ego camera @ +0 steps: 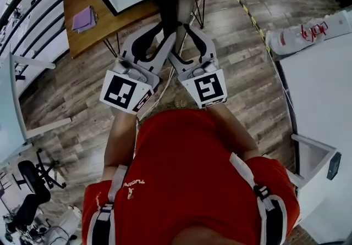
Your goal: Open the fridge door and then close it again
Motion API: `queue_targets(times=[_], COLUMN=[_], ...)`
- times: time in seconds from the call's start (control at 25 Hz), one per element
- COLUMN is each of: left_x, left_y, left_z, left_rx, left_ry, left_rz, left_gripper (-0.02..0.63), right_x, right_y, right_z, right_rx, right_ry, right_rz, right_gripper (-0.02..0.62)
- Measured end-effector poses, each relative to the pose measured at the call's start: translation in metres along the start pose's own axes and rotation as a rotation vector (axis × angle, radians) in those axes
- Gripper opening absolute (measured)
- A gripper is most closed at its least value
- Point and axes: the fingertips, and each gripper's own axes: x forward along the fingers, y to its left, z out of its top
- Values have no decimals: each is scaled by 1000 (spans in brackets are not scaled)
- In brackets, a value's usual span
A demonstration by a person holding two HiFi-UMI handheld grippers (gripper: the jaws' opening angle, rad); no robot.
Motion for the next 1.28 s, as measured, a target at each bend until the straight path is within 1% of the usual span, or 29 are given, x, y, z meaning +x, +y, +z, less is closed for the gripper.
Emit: queue_targets(times=[0.08,0.24,0.36,0.48,0.6,0.72,0.92,1.12,1.28], left_x=[4,13,24,30,31,33,40,46,38], left_y=[-7,-25,-44,-61,-68,-69,-69,-78,-82], left_z=[0,-1,-1,0,1,0,2,1,-3], left_rx=[-9,-33,-30,-26,-23,-30,-42,-36,-32], left_ry=[6,-4,-14,-18,-22,-25,-27,-21,-11], left_rz=[-24,-73,-113,-138,-137,-107,-31,38,108], left_gripper=[102,87,75,74,70,45,11,9,9], right_x=[-2,-15,-28,-45,-59,-72,-94,-113,-128], right_y=[-4,-16,-32,-50,-62,-73,-94,-120,-138], right_z=[2,-1,-1,-4,-6,-8,-10,-12,-17], right_rx=[-10,-9,6,31,46,56,69,63,62], right_ry=[-13,6,-6,-7,-20,-39,-44,-57,-71], right_rz=[-35,-133,-207,-248,-237,-206,-132,-53,9], right_gripper=[290,288,287,276,275,268,236,235,235])
